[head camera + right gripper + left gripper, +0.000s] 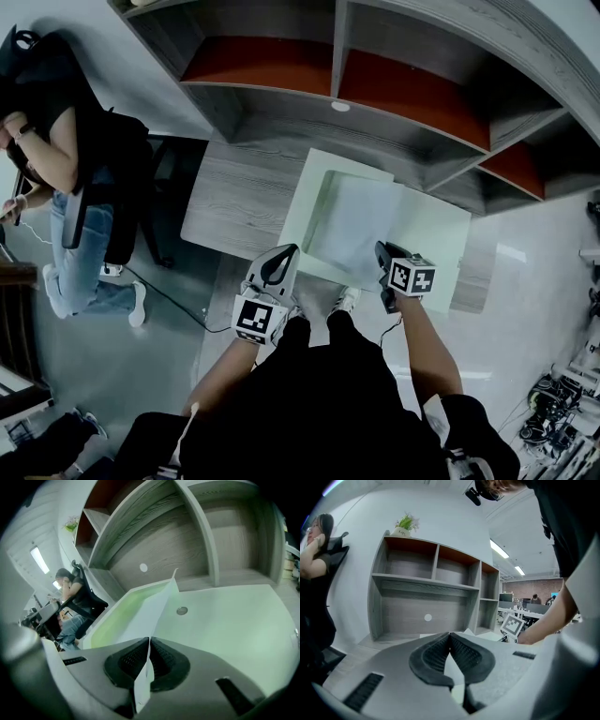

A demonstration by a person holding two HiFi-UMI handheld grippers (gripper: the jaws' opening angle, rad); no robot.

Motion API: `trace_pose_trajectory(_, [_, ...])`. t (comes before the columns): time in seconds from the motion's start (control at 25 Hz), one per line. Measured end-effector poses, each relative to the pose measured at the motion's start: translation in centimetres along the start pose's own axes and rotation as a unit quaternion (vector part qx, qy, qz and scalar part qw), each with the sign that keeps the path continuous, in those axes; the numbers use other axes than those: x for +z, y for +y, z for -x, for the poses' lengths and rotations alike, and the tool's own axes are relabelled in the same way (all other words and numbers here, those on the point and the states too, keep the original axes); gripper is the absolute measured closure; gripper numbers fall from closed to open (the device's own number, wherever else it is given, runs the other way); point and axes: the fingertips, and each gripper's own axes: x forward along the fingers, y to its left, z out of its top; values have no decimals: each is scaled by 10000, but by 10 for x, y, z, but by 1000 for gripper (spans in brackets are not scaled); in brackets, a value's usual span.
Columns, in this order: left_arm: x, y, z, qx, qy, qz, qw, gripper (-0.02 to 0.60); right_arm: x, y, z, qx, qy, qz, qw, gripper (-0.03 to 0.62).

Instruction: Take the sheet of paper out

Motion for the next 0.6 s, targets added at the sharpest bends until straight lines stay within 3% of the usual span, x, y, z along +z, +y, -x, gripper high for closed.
trace_pose_trajectory(0.6, [11, -19, -10, -182, -113, 53, 9998, 575, 7, -11, 45, -185, -520, 262, 9981, 569])
